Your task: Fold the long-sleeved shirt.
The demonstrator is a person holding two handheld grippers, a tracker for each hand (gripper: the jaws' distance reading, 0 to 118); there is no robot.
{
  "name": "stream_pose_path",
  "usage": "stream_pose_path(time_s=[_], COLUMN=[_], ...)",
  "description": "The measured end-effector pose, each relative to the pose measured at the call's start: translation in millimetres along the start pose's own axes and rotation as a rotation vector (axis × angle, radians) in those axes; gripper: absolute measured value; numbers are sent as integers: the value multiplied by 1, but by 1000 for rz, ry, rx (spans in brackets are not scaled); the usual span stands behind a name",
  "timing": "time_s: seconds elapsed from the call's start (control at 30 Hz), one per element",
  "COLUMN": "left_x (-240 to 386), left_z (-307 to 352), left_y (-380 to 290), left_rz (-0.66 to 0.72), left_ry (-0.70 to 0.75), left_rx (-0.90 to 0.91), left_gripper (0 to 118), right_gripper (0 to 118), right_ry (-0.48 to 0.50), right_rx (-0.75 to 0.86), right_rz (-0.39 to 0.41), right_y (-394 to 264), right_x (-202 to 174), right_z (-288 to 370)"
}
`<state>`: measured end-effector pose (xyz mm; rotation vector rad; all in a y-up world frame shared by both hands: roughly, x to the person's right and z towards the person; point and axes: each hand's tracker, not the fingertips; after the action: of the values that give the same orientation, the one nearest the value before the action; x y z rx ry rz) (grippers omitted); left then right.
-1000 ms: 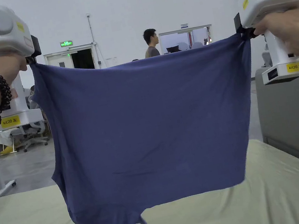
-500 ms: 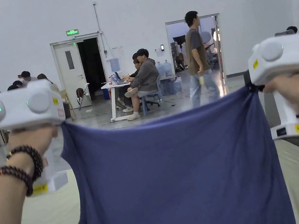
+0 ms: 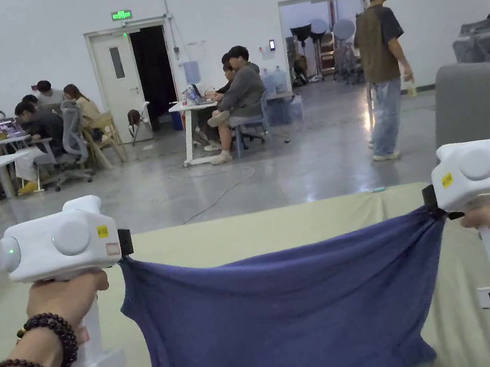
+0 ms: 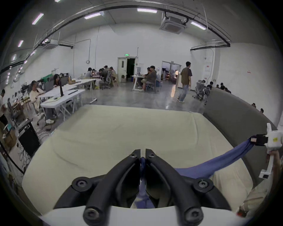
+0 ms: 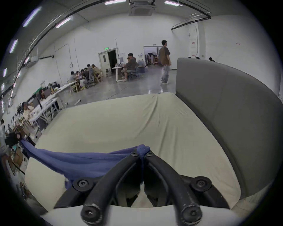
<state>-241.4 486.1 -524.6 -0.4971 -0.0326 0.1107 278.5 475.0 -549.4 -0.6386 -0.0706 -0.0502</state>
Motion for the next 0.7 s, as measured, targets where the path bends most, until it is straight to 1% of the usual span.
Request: stream_pose_path(time_s=[0.03, 0.1, 0.17, 0.2, 0.23, 0.27, 0.3, 0.33, 0.37, 0.4, 0.43, 0.5, 0.53, 0.63, 0.7], left_x=[0, 2, 4, 1, 0, -1, -2, -6, -9, -11, -12, -14, -13, -9, -3], left_z=[10, 30, 47, 52, 57, 61, 65, 63, 64, 66, 67, 71, 74, 87, 94], left_y=[-12, -42, -81, -101, -121, -146, -167, -187, -208, -228, -246, -281, -296, -329, -341], left_rz=[-4, -71, -136, -145, -148, -171, -184, -180, -193, -194, -191, -235, -261, -327, -357], left_ry=[-4, 40, 62, 44, 35, 3, -12, -19, -56, -77, -80, -104, -108, -136, -163], left_rx=[-3, -63, -110, -148, -193, -259, -307, -357, -428, -488, -539, -674, -724, -814, -873], left_gripper=[0, 0, 0, 0, 0, 0, 0, 0, 0, 0, 0, 0, 0, 0, 0], right_gripper=[0, 0, 0, 0, 0, 0, 0, 0, 0, 0, 0, 0, 0, 0, 0], right_ry=[0, 9, 30, 42, 55, 64, 53, 56, 60, 52, 63, 98, 119, 142, 163], right_rx=[8, -12, -49, -74, -107, -148, -183, -233, -286, -337, -393, -495, -554, -667, -734], right_rz=[15, 54, 66, 59, 73, 99, 116, 149, 182, 201, 220, 221, 234, 284, 302], right_y=[-14, -48, -85, -106, -125, -147, -169, -189, -211, -233, -251, -287, -303, -340, -353], right_x=[1, 6, 12, 16, 19, 22, 24, 25, 27, 29, 31, 37, 40, 45, 49], right_z=[8, 23, 35, 40, 43, 45, 46, 46, 45, 42, 41, 38, 37, 34, 31])
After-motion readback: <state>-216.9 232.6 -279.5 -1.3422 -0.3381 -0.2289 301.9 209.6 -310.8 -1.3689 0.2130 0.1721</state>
